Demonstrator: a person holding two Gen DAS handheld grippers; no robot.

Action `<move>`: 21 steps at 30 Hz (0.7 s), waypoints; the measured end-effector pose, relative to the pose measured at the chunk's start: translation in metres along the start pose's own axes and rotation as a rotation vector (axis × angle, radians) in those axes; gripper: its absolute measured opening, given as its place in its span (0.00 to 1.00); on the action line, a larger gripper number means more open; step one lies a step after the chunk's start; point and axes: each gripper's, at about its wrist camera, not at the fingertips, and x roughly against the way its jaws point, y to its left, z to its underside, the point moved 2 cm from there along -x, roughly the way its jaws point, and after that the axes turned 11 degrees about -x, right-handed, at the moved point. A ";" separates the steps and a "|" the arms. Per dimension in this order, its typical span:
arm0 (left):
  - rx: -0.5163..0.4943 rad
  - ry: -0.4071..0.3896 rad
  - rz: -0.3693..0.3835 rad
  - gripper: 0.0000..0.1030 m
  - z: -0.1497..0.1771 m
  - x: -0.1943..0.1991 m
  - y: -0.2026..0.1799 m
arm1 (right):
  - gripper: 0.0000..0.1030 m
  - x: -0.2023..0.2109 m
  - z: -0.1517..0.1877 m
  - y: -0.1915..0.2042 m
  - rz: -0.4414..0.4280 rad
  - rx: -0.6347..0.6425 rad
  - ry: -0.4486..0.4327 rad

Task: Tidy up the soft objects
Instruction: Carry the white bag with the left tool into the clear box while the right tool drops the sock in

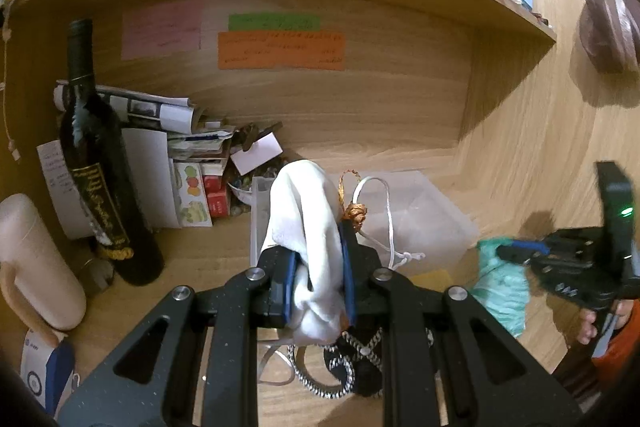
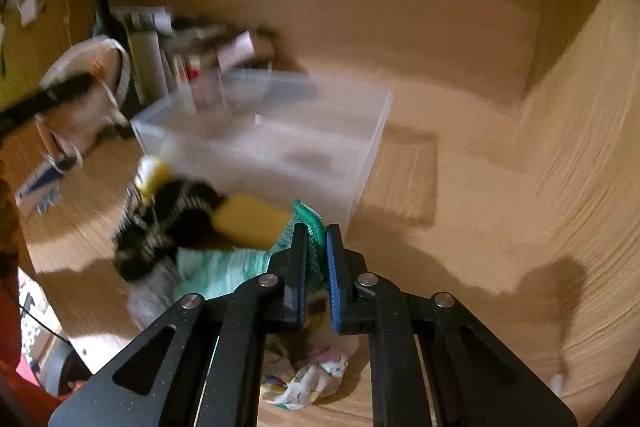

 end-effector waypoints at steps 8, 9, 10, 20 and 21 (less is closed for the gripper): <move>0.016 0.036 0.023 0.18 -0.018 -0.030 0.009 | 0.08 0.025 -0.056 0.008 -0.014 0.003 -0.193; 0.019 0.042 0.025 0.18 -0.020 -0.035 0.011 | 0.08 0.024 -0.061 0.009 -0.013 0.001 -0.204; 0.020 0.047 0.026 0.18 -0.021 -0.039 0.011 | 0.08 0.022 -0.070 0.010 -0.010 0.001 -0.219; 0.009 0.140 0.026 0.18 -0.026 -0.091 0.018 | 0.08 -0.039 -0.103 0.026 0.063 0.039 -0.214; 0.007 0.155 0.028 0.18 -0.025 -0.097 0.018 | 0.08 -0.046 -0.103 0.026 0.069 0.047 -0.201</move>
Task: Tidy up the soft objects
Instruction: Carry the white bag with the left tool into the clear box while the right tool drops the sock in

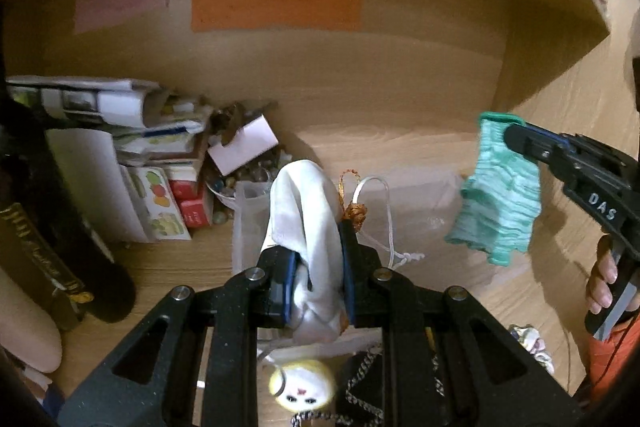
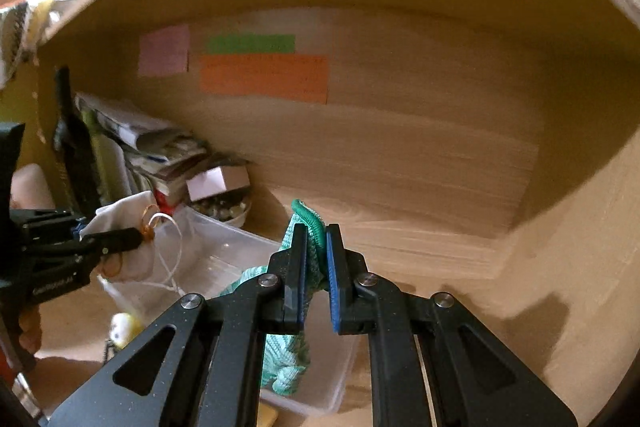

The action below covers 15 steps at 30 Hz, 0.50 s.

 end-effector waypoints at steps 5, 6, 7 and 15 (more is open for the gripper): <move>-0.027 0.067 -0.001 0.18 0.003 -0.025 -0.004 | 0.08 -0.034 0.010 0.005 -0.002 0.028 0.085; -0.037 0.084 -0.001 0.18 0.005 -0.031 -0.006 | 0.08 -0.040 0.014 0.005 -0.011 0.033 0.112; -0.042 0.092 -0.001 0.18 0.006 -0.035 -0.006 | 0.08 -0.044 0.017 0.005 -0.018 0.034 0.130; -0.067 0.168 0.022 0.18 0.016 -0.060 -0.009 | 0.09 -0.074 0.042 0.013 -0.078 0.069 0.307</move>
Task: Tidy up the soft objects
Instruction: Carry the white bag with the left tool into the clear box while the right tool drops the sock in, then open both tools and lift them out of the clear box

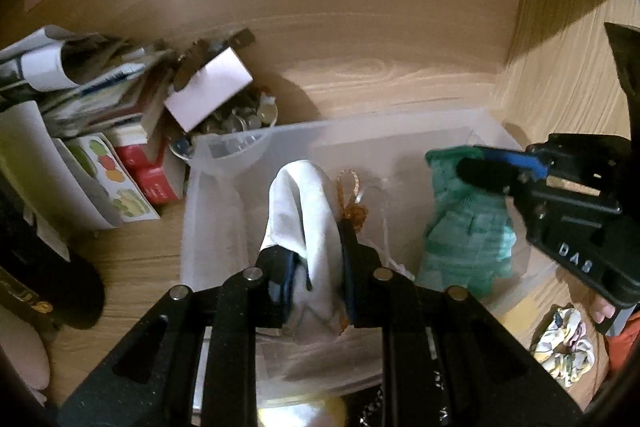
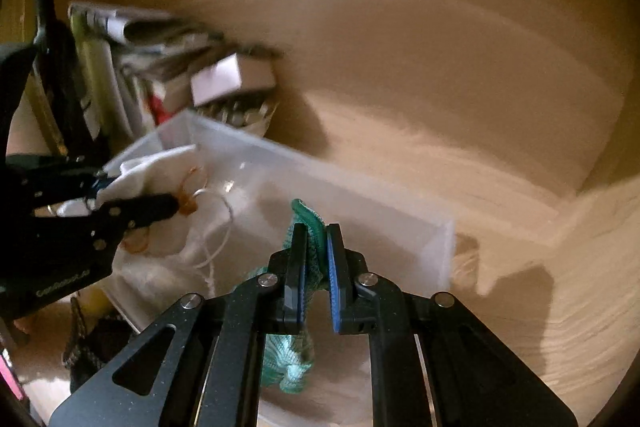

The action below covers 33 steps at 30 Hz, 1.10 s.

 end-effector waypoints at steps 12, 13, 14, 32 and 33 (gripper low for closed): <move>-0.015 -0.039 -0.019 0.48 -0.002 0.019 -0.003 | 0.48 0.014 -0.004 -0.003 -0.010 -0.032 -0.014; -0.014 -0.054 -0.024 0.50 -0.003 0.024 -0.003 | 0.52 0.018 -0.006 -0.003 -0.010 -0.034 -0.026; -0.014 -0.064 -0.028 0.53 -0.003 0.029 -0.002 | 0.54 0.024 -0.007 -0.003 -0.007 -0.037 -0.042; 0.021 -0.240 -0.101 0.99 0.019 0.126 0.002 | 0.96 0.132 0.018 0.005 0.032 -0.040 -0.299; 0.020 -0.234 -0.109 0.99 0.024 0.127 0.002 | 0.96 0.133 0.022 0.004 0.034 -0.044 -0.299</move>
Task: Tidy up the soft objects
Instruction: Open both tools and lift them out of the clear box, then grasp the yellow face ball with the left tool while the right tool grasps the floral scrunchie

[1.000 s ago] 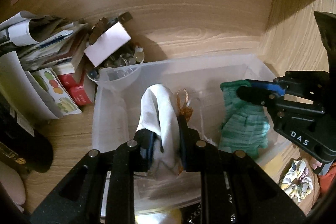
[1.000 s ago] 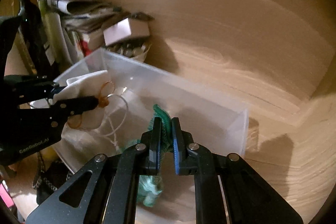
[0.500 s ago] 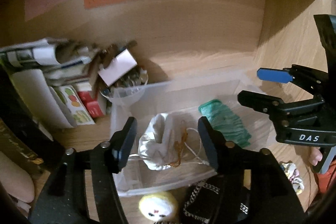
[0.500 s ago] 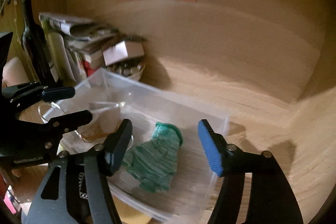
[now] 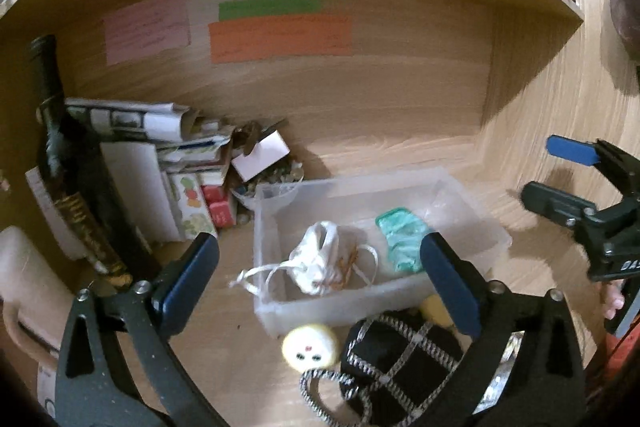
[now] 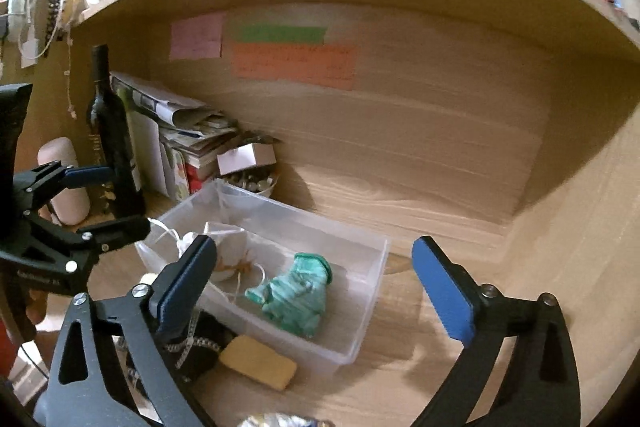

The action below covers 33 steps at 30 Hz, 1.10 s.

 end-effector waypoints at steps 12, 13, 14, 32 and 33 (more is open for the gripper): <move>0.024 0.164 0.003 0.99 0.059 -0.016 0.001 | 0.96 0.002 0.073 -0.021 0.059 -0.052 0.171; 0.025 0.176 0.000 0.99 0.063 -0.017 0.001 | 0.96 0.001 0.079 -0.022 0.061 -0.056 0.188; 0.029 0.188 0.001 0.99 0.068 -0.020 0.001 | 0.96 0.000 0.086 -0.024 0.063 -0.065 0.208; 0.107 0.308 0.087 0.65 0.089 -0.067 0.004 | 0.53 -0.030 0.137 -0.017 -0.018 -0.028 0.428; 0.107 0.309 0.090 0.63 0.089 -0.068 0.003 | 0.47 -0.029 0.137 -0.017 -0.018 -0.026 0.425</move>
